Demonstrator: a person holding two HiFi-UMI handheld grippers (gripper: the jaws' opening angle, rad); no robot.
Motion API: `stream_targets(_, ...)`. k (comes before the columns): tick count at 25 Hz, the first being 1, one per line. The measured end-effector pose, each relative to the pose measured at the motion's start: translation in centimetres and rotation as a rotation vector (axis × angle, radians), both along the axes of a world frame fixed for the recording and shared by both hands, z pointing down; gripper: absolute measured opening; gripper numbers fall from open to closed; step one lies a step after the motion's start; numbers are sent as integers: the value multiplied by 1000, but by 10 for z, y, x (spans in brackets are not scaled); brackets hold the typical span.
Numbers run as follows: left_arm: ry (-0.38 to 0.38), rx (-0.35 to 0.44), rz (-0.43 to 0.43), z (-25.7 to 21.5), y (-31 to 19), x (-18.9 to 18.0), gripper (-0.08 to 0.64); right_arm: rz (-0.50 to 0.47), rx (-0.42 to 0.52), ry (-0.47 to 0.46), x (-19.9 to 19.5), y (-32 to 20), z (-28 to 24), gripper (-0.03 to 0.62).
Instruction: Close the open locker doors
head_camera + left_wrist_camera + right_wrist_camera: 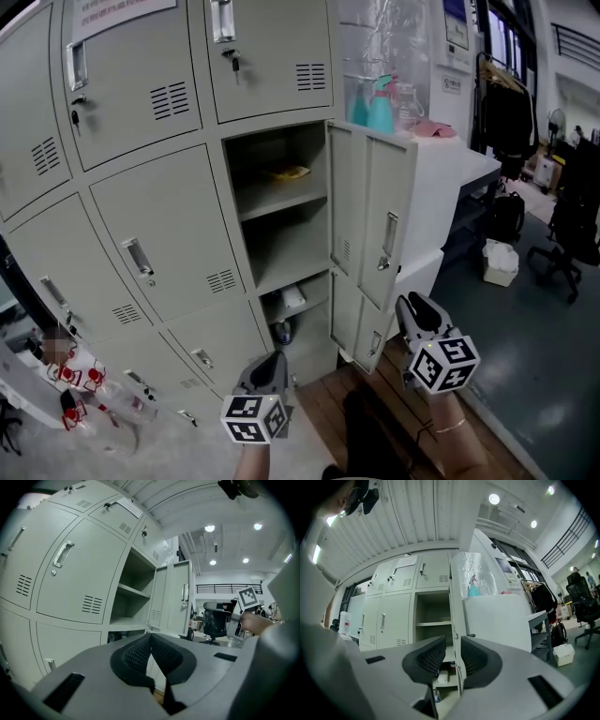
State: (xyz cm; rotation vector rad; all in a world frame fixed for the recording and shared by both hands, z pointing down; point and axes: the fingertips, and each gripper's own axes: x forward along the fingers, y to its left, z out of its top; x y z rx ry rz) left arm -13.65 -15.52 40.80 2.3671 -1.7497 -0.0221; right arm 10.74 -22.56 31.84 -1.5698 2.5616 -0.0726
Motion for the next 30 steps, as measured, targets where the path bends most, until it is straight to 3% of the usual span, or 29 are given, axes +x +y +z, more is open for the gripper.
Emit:
stream_targets(7, -7, -9, -14, 3, -22, -2, 20, -46, -42, 41, -4, -38, 17, 132)
stream_targets(12, -10, -12, -13, 3, -30, -3, 20, -72, -79, 21, -7, -60, 30, 141)
stream_targets(19, -10, -32, -5, 13, -33, -4, 20, -118, -96, 1, -9, -78, 40, 138)
stream_targets(21, -8, -35, -12, 14, -33, -6, 20, -136, -89, 6, -12, -80, 39, 102)
stream_targets(30, -9, -25, -39, 10, -38, -13, 20, -200, -34, 97, -42, -65, 36, 89)
